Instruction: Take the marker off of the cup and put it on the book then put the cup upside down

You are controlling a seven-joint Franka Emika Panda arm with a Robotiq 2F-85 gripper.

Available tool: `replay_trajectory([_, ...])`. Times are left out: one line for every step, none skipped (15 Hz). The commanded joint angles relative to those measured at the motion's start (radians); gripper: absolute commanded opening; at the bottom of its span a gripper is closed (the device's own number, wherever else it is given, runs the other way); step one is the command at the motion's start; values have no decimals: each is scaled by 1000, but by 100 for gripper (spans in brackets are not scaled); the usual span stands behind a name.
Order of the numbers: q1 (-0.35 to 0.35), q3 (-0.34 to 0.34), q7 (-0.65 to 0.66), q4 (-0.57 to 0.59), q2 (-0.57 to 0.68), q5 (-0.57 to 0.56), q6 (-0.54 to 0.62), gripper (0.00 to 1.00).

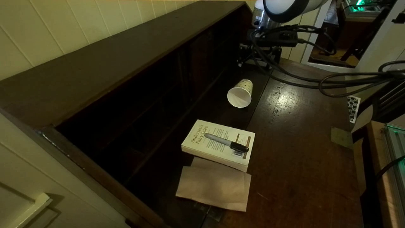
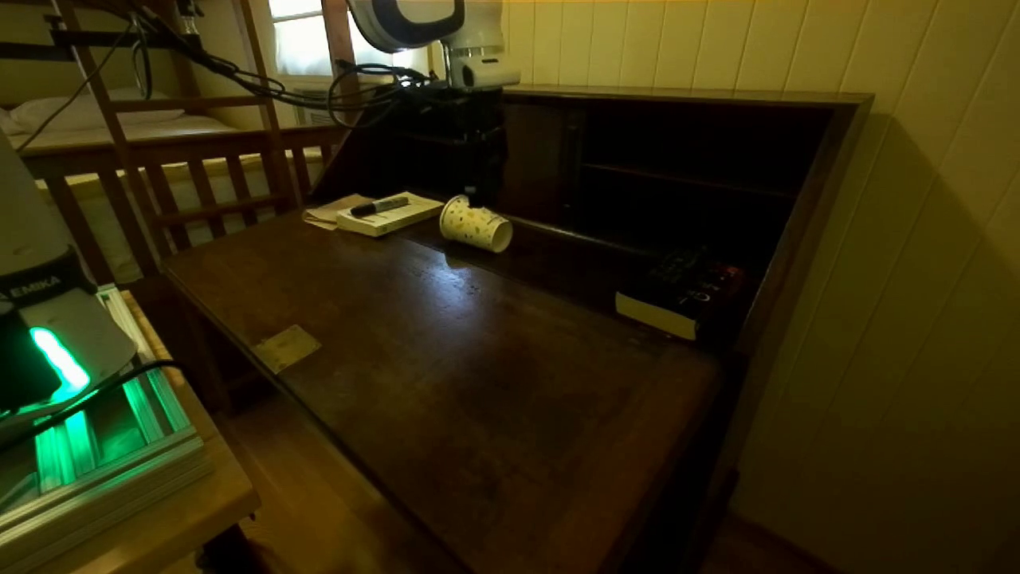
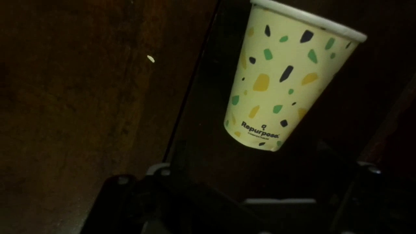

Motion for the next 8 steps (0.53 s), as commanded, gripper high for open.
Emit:
replay_trajectory([5, -5, 104, 45, 52, -31, -5, 100])
replay_trajectory([5, -3, 116, 55, 66, -28, -9, 100])
replay_trajectory([10, -6, 139, 65, 78, -35, -12, 100])
replay_trajectory([10, -5, 146, 72, 91, -33, -9, 100])
replay_trajectory([13, -6, 156, 79, 101, -35, -6, 100])
replay_trajectory([11, -5, 158, 89, 115, -28, -9, 100])
replay_trajectory([12, -5, 161, 100, 128, -27, -11, 100])
replay_trajectory([13, -6, 163, 106, 139, -28, -9, 100])
